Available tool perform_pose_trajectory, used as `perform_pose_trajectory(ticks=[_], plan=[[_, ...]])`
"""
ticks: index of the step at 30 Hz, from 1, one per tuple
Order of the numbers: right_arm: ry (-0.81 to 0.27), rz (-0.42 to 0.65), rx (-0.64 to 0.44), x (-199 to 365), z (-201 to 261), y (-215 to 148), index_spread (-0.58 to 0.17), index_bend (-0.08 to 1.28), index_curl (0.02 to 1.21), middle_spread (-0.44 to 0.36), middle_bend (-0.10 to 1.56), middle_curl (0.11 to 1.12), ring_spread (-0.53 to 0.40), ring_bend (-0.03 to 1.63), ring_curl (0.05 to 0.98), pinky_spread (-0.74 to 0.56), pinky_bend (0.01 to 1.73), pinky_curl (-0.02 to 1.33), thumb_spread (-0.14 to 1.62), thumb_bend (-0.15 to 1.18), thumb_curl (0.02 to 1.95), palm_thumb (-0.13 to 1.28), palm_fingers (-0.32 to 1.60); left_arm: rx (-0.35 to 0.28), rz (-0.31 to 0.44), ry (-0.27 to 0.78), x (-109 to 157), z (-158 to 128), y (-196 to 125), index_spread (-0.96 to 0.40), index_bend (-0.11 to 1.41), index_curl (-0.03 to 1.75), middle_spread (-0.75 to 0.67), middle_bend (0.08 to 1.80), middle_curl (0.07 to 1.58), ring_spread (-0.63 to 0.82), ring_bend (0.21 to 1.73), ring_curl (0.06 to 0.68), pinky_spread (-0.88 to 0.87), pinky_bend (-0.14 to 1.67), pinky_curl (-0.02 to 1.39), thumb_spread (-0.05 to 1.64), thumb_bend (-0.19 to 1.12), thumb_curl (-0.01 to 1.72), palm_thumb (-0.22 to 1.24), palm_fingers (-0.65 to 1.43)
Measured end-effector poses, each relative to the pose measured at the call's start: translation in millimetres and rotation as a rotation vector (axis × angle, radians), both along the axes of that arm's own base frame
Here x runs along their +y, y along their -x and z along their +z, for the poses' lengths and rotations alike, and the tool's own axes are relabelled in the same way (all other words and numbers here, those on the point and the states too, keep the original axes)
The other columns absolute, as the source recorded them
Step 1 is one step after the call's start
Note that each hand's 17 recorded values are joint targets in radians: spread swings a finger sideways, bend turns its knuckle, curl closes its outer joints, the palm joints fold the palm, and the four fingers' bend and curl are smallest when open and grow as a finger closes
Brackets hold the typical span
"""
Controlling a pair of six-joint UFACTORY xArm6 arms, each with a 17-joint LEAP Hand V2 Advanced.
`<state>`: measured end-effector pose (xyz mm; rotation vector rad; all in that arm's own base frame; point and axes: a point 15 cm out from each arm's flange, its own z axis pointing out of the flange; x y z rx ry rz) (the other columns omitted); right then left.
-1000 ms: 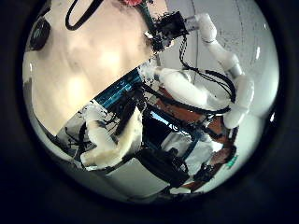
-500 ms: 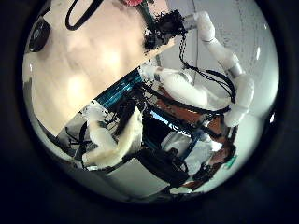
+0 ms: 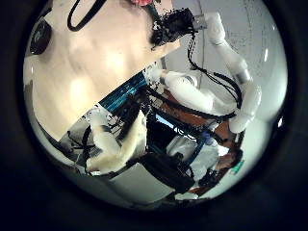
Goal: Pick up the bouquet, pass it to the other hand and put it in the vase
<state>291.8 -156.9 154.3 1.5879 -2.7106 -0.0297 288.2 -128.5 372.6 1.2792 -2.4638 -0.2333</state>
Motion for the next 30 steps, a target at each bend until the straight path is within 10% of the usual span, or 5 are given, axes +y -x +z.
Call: perform_pose_trajectory(ticks=[10, 30], plan=[[0.071, -0.068, -0.117, -40.4, 55.5, -9.9, -0.361, 0.94, 0.85, -0.185, 1.15, 0.81, -0.196, 1.37, 0.549, -0.28, 1.35, 0.40, 0.92, 0.00, 0.63, 1.07, 1.29, -0.012, 0.001, 0.006, 0.5, 4.4, -1.1, 0.04, 0.18, 0.37, 0.32, 0.19, 0.31, 0.54, 0.45, 0.201, 0.59, 0.37, 0.16, 1.15, -0.02, 0.31, 0.35, 0.13], [-0.111, -0.036, -0.480, -46.5, 226.9, -24.4, -0.248, 1.09, 0.82, -0.123, 1.28, 0.75, -0.170, 1.44, 0.582, -0.21, 1.36, 0.51, 0.93, 0.00, 0.82, 1.12, 1.23, -0.067, 0.033, 0.077, 7.7, 31.6, 1.4, 0.04, 0.18, 0.37, 0.32, 0.19, 0.31, 0.54, 0.45, 0.202, 0.59, 0.37, 0.16, 1.15, -0.02, 0.31, 0.35, 0.14]])
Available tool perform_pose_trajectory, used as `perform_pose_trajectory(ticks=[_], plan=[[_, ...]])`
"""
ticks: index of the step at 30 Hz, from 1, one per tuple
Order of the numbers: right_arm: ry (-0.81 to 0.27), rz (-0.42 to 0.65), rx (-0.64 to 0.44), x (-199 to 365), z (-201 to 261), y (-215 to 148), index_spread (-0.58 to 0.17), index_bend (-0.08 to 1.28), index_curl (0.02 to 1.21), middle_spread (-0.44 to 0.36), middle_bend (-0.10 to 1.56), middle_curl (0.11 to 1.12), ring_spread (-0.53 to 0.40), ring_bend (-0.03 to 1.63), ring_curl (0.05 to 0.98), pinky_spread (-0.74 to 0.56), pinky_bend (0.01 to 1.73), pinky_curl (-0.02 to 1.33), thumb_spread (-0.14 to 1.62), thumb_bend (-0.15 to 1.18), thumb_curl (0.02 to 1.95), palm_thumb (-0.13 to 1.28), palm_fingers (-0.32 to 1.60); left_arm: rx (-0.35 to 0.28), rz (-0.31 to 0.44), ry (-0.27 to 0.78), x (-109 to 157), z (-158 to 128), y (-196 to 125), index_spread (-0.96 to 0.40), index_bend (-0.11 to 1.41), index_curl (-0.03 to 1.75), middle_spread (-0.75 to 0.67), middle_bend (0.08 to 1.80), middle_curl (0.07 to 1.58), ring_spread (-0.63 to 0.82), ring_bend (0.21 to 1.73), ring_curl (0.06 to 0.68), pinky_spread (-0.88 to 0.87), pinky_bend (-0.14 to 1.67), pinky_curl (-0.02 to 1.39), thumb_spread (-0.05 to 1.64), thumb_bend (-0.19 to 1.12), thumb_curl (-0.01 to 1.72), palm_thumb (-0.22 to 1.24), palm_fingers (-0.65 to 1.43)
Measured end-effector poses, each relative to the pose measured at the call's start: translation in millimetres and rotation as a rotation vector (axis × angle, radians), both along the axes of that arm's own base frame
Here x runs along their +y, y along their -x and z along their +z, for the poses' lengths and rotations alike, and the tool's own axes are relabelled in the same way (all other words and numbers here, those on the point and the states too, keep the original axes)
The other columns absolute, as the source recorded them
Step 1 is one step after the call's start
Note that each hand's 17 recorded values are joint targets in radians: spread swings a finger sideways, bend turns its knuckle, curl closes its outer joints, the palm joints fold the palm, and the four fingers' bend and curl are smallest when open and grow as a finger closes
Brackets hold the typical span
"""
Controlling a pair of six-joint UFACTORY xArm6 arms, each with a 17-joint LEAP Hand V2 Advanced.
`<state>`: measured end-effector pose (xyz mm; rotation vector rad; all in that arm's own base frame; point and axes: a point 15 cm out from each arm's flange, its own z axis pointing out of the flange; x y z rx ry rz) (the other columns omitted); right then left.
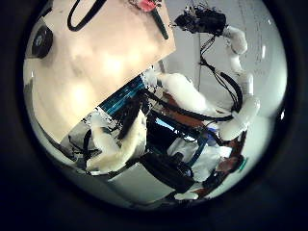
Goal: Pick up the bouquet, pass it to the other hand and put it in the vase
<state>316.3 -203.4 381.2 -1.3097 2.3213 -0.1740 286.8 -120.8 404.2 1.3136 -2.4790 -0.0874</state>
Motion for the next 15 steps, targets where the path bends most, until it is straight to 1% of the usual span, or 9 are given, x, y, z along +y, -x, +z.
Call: perform_pose_trajectory(ticks=[3, 6, 7, 8, 11, 12, 13, 14, 15], plan=[[-0.021, 0.006, -0.049, 3.4, 25.5, -3.0, -0.243, 1.10, 0.81, -0.119, 1.29, 0.74, -0.169, 1.44, 0.582, -0.21, 1.35, 0.52, 0.93, 0.00, 0.84, 1.12, 1.22, -0.008, 0.003, 0.022, 2.4, 4.1, 0.7, 0.04, 0.19, 0.37, 0.32, 0.19, 0.31, 0.53, 0.45, 0.201, 0.58, 0.37, 0.16, 1.15, -0.02, 0.31, 0.35, 0.15], [-0.024, 0.009, -0.050, 6.3, 40.9, -0.6, -0.240, 1.11, 0.80, -0.117, 1.30, 0.73, -0.168, 1.44, 0.581, -0.21, 1.34, 0.53, 0.93, -0.01, 0.85, 1.10, 1.22, -0.018, 0.002, 0.029, 5.4, 7.4, 3.9, 0.04, 0.18, 0.37, 0.31, 0.19, 0.31, 0.53, 0.44, 0.200, 0.58, 0.37, 0.16, 1.15, -0.02, 0.31, 0.35, 0.15], [-0.030, 0.006, -0.044, 6.7, 41.7, 1.4, -0.240, 1.11, 0.80, -0.119, 1.30, 0.73, -0.170, 1.45, 0.581, -0.22, 1.34, 0.54, 0.94, -0.05, 0.84, 1.03, 1.22, -0.019, 0.002, 0.031, 5.3, 7.6, 5.0, 0.04, 0.18, 0.37, 0.31, 0.19, 0.31, 0.53, 0.44, 0.200, 0.58, 0.37, 0.16, 1.15, -0.02, 0.31, 0.35, 0.15], [-0.035, -0.005, -0.034, 5.3, 40.6, 4.1, -0.237, 1.11, 0.80, -0.118, 1.30, 0.73, -0.172, 1.44, 0.577, -0.23, 1.34, 0.54, 0.94, -0.05, 0.83, 1.00, 1.22, -0.019, 0.000, 0.033, 5.2, 7.7, 5.7, 0.04, 0.18, 0.37, 0.31, 0.19, 0.31, 0.53, 0.44, 0.200, 0.58, 0.37, 0.16, 1.15, -0.02, 0.31, 0.35, 0.15], [-0.021, -0.025, 0.013, -2.3, 31.9, 12.8, -0.253, 1.01, 0.76, -0.131, 1.26, 0.69, -0.192, 1.40, 0.550, -0.31, 1.25, 0.51, 0.98, -0.06, 0.77, 0.86, 1.16, -0.018, 0.000, 0.036, 7.7, 7.6, 6.1, 0.04, 0.18, 0.37, 0.31, 0.19, 0.31, 0.53, 0.44, 0.200, 0.58, 0.37, 0.16, 1.15, -0.02, 0.31, 0.35, 0.15], [-0.012, -0.030, 0.040, -5.4, 26.9, 17.4, -0.264, 0.94, 0.74, -0.134, 1.22, 0.67, -0.201, 1.37, 0.534, -0.38, 1.19, 0.49, 0.98, -0.06, 0.74, 0.82, 1.06, -0.016, -0.001, 0.036, 7.9, 7.1, 6.7, 0.04, 0.18, 0.37, 0.31, 0.19, 0.31, 0.53, 0.44, 0.200, 0.58, 0.37, 0.16, 1.14, -0.02, 0.31, 0.35, 0.15], [-0.001, -0.035, 0.069, -9.1, 22.0, 22.5, -0.268, 0.89, 0.72, -0.137, 1.18, 0.65, -0.208, 1.36, 0.524, -0.41, 1.15, 0.47, 0.99, -0.06, 0.72, 0.80, 1.01, -0.016, 0.000, 0.035, 8.7, 7.5, 7.1, 0.04, 0.18, 0.38, 0.31, 0.19, 0.31, 0.53, 0.44, 0.200, 0.58, 0.37, 0.16, 1.14, -0.02, 0.31, 0.35, 0.15], [0.014, -0.047, 0.106, -13.8, 16.6, 28.8, -0.273, 0.80, 0.71, -0.138, 1.09, 0.63, -0.220, 1.32, 0.515, -0.39, 1.18, 0.48, 0.99, -0.05, 0.70, 0.77, 0.80, -0.016, -0.002, 0.036, 8.0, 7.6, 7.3, 0.04, 0.18, 0.38, 0.31, 0.19, 0.31, 0.53, 0.44, 0.201, 0.58, 0.36, 0.16, 1.14, -0.02, 0.31, 0.35, 0.15], [0.025, -0.054, 0.141, -17.2, 11.4, 34.2, -0.278, 0.76, 0.71, -0.136, 1.04, 0.62, -0.223, 1.30, 0.521, -0.38, 1.20, 0.49, 1.00, -0.05, 0.68, 0.76, 0.68, -0.015, -0.002, 0.036, 7.6, 7.6, 7.5, 0.04, 0.18, 0.38, 0.31, 0.19, 0.31, 0.53, 0.44, 0.201, 0.58, 0.36, 0.16, 1.14, -0.02, 0.31, 0.35, 0.15]])
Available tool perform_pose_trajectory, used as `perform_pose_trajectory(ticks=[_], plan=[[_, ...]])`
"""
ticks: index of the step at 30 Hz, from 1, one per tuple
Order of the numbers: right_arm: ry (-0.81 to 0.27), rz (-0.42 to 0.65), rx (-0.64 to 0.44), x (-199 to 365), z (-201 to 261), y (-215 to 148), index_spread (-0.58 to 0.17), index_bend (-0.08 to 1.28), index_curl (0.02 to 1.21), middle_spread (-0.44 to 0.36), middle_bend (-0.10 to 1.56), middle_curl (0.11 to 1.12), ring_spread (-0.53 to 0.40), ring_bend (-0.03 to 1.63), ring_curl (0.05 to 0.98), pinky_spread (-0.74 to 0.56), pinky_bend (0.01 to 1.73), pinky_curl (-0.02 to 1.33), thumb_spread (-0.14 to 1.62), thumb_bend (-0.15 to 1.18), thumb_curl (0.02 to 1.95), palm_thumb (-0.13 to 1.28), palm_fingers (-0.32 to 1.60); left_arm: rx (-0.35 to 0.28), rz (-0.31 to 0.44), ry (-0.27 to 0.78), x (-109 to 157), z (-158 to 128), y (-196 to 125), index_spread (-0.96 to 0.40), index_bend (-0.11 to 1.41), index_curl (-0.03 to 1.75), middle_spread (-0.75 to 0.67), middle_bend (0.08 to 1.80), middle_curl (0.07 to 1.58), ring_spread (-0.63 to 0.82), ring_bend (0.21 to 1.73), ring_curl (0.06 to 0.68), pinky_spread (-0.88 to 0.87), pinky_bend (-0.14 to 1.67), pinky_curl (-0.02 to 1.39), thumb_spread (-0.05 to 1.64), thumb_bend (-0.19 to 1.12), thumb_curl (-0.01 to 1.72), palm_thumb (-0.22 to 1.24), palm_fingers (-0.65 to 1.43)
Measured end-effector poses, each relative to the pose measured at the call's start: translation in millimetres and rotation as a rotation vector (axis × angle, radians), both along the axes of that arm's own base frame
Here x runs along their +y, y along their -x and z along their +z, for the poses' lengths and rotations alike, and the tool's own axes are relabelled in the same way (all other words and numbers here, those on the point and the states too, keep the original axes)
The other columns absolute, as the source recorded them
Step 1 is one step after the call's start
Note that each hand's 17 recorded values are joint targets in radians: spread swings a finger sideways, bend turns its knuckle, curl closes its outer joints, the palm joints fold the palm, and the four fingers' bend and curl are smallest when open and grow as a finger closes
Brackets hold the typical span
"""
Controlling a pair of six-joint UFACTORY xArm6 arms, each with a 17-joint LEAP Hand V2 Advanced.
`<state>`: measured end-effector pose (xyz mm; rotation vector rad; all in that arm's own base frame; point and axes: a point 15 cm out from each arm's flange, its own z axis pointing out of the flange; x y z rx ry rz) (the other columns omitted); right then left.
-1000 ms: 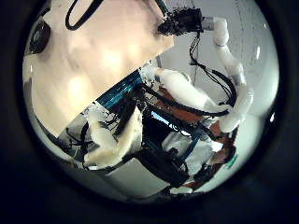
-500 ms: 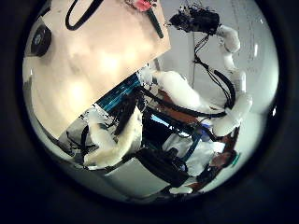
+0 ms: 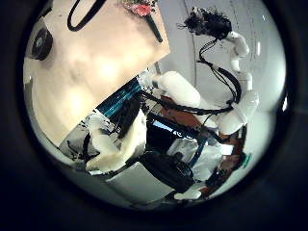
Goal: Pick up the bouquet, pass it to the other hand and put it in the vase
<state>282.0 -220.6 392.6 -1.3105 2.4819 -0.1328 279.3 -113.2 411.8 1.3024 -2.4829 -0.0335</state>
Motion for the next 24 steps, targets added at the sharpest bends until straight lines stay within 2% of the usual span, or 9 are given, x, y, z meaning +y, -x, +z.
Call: perform_pose_trajectory(ticks=[2, 3, 7, 8, 10, 11, 12, 18, 24], plan=[[0.022, -0.007, 0.074, -4.4, -10.5, 9.6, -0.297, 0.77, 0.71, -0.131, 0.95, 0.59, -0.212, 1.23, 0.505, -0.31, 1.17, 0.49, 1.00, -0.04, 0.66, 0.74, 0.46, -0.002, -0.002, 0.001, 0.6, 0.9, 0.6, 0.04, 0.18, 0.38, 0.31, 0.19, 0.31, 0.53, 0.44, 0.201, 0.57, 0.36, 0.16, 1.14, -0.02, 0.31, 0.35, 0.15], [0.028, -0.001, 0.108, -3.9, -16.6, 10.8, -0.326, 0.81, 0.69, -0.112, 0.84, 0.55, -0.178, 1.13, 0.470, -0.21, 1.11, 0.48, 1.00, -0.05, 0.64, 0.71, 0.27, -0.002, -0.003, 0.002, 0.6, 0.8, 0.7, 0.04, 0.18, 0.38, 0.31, 0.19, 0.31, 0.53, 0.44, 0.201, 0.57, 0.36, 0.16, 1.14, -0.02, 0.31, 0.35, 0.15], [0.021, 0.013, 0.242, -7.7, -49.2, 13.0, -0.373, 0.89, 0.65, -0.066, 0.70, 0.49, -0.070, 0.95, 0.388, 0.05, 0.97, 0.41, 1.02, -0.04, 0.59, 0.65, 0.10, 0.004, -0.005, 0.001, -0.2, -1.3, 1.6, 0.04, 0.18, 0.38, 0.31, 0.18, 0.31, 0.53, 0.44, 0.201, 0.57, 0.36, 0.16, 1.14, -0.02, 0.31, 0.35, 0.15], [0.016, 0.012, 0.268, -9.6, -56.8, 13.2, -0.385, 0.91, 0.63, -0.044, 0.65, 0.46, -0.004, 0.88, 0.351, 0.14, 0.90, 0.37, 1.03, -0.04, 0.57, 0.63, 0.04, 0.006, -0.005, 0.001, -0.6, -1.9, 1.2, 0.04, 0.18, 0.38, 0.31, 0.18, 0.31, 0.53, 0.44, 0.201, 0.57, 0.36, 0.16, 1.14, -0.02, 0.31, 0.35, 0.15], [0.008, 0.012, 0.313, -11.4, -69.9, 12.8, -0.394, 0.90, 0.61, -0.025, 0.62, 0.44, 0.048, 0.83, 0.325, 0.21, 0.86, 0.34, 1.04, -0.05, 0.55, 0.60, 0.03, 0.005, -0.006, 0.003, -1.0, -1.6, 1.3, 0.04, 0.18, 0.38, 0.31, 0.18, 0.31, 0.53, 0.44, 0.202, 0.57, 0.36, 0.16, 1.14, -0.02, 0.31, 0.35, 0.15], [0.004, 0.013, 0.341, -12.1, -78.1, 12.4, -0.386, 0.81, 0.58, 0.002, 0.61, 0.43, 0.086, 0.82, 0.313, 0.26, 0.84, 0.32, 1.05, -0.04, 0.53, 0.57, -0.01, 0.004, -0.006, 0.003, -0.9, -1.4, 1.7, 0.04, 0.18, 0.38, 0.31, 0.18, 0.31, 0.53, 0.45, 0.202, 0.57, 0.36, 0.16, 1.14, -0.02, 0.31, 0.35, 0.15], [0.003, 0.014, 0.366, -13.4, -85.0, 12.7, -0.387, 0.79, 0.56, 0.013, 0.59, 0.42, 0.105, 0.81, 0.303, 0.28, 0.82, 0.31, 1.05, -0.04, 0.51, 0.56, 0.01, 0.004, -0.005, 0.004, -0.9, -0.9, 2.2, 0.04, 0.18, 0.38, 0.31, 0.18, 0.31, 0.53, 0.45, 0.203, 0.57, 0.36, 0.16, 1.14, -0.02, 0.31, 0.35, 0.15], [-0.052, 0.007, 0.494, -1.8, -136.4, 11.5, -0.247, 0.44, 0.43, 0.129, 0.57, 0.39, 0.187, 0.87, 0.291, 0.36, 0.79, 0.27, 1.07, -0.03, 0.46, 0.51, 0.10, 0.013, -0.013, 0.005, 0.3, -6.0, 3.1, 0.04, 0.19, 0.38, 0.31, 0.18, 0.31, 0.53, 0.45, 0.203, 0.57, 0.36, 0.16, 1.14, -0.02, 0.31, 0.35, 0.15], [-0.081, -0.018, 0.541, 7.9, -173.2, 12.4, -0.167, 0.31, 0.39, 0.131, 0.58, 0.39, 0.139, 0.95, 0.298, 0.33, 0.79, 0.25, 1.06, -0.02, 0.44, 0.52, 0.30, 0.017, -0.016, 0.003, 1.4, -8.4, 2.9, 0.04, 0.19, 0.38, 0.31, 0.18, 0.31, 0.53, 0.45, 0.203, 0.57, 0.36, 0.16, 1.14, -0.02, 0.31, 0.35, 0.15]])
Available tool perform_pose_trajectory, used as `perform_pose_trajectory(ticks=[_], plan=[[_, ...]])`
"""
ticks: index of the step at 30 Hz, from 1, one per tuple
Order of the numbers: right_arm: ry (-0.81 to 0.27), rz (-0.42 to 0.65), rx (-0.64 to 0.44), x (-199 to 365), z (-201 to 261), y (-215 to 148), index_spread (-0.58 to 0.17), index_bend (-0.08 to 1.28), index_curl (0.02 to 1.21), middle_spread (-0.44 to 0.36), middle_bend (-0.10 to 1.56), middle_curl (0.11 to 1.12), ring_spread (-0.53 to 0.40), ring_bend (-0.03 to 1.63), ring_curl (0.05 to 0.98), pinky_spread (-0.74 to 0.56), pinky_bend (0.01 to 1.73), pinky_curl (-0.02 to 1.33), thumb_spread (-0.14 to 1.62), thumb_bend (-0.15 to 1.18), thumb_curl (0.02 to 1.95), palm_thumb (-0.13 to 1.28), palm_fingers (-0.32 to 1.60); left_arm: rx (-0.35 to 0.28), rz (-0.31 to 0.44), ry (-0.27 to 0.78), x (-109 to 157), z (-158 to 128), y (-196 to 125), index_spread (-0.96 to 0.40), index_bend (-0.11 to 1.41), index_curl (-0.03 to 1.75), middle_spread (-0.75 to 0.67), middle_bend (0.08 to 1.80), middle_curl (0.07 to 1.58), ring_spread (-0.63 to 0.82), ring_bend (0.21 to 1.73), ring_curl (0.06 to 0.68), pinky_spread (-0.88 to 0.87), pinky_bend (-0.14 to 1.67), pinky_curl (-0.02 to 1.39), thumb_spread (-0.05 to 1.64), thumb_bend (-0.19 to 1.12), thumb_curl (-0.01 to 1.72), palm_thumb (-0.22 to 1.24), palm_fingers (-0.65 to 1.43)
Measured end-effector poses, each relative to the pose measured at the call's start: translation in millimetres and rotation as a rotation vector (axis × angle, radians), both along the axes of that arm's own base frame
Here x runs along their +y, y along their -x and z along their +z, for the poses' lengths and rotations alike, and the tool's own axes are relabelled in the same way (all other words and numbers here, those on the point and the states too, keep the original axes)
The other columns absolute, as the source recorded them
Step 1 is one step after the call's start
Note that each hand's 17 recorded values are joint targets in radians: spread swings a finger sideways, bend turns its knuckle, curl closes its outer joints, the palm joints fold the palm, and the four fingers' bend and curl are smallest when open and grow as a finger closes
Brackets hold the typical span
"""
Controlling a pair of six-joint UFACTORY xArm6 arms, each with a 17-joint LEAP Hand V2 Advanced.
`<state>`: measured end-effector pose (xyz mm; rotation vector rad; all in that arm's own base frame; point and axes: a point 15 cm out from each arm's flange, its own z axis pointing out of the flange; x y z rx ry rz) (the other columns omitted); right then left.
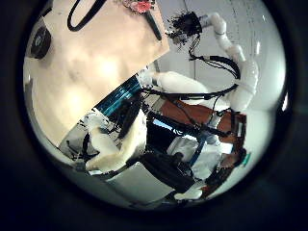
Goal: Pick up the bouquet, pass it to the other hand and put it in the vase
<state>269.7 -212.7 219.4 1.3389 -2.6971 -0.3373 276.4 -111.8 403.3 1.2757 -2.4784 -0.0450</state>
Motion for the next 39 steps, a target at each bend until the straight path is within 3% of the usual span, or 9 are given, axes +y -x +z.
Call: perform_pose_trajectory(ticks=[6, 13, 21, 39], plan=[[0.002, -0.001, 0.043, 3.6, -22.5, -6.5, -0.149, 0.25, 0.39, 0.077, 0.60, 0.40, 0.022, 1.00, 0.310, 0.24, 0.77, 0.23, 1.03, -0.02, 0.44, 0.58, 0.37, 0.009, 0.000, 0.001, -1.9, -3.0, -3.3, 0.04, 0.19, 0.38, 0.31, 0.19, 0.31, 0.53, 0.45, 0.202, 0.57, 0.36, 0.16, 1.14, -0.02, 0.32, 0.35, 0.16], [0.044, -0.012, -0.023, -6.8, -24.4, -24.4, -0.145, 0.20, 0.39, 0.011, 0.62, 0.41, -0.081, 1.02, 0.312, 0.12, 0.79, 0.21, 1.01, -0.02, 0.44, 0.62, 0.43, 0.010, -0.001, -0.003, -0.3, -4.9, -5.1, 0.04, 0.19, 0.38, 0.31, 0.18, 0.31, 0.53, 0.44, 0.202, 0.57, 0.36, 0.16, 1.14, -0.02, 0.32, 0.35, 0.16], [0.057, -0.022, -0.040, -15.0, -40.7, -34.8, -0.149, 0.20, 0.41, -0.034, 0.65, 0.44, -0.139, 1.06, 0.318, 0.02, 0.81, 0.17, 1.01, -0.03, 0.44, 0.63, 0.50, 0.014, -0.001, -0.005, -0.5, -6.8, -6.5, 0.04, 0.19, 0.38, 0.31, 0.18, 0.31, 0.53, 0.44, 0.202, 0.57, 0.36, 0.16, 1.14, -0.02, 0.32, 0.35, 0.16], [-0.006, -0.024, 0.049, 1.0, -85.4, -11.2, -0.205, 0.22, 0.47, -0.081, 0.66, 0.48, -0.193, 1.08, 0.333, -0.09, 0.87, 0.09, 1.01, -0.03, 0.43, 0.63, 0.55, 0.015, 0.001, -0.007, -0.9, -6.4, -6.1, 0.04, 0.19, 0.38, 0.31, 0.18, 0.31, 0.53, 0.44, 0.202, 0.57, 0.35, 0.16, 1.14, -0.02, 0.32, 0.35, 0.16]])
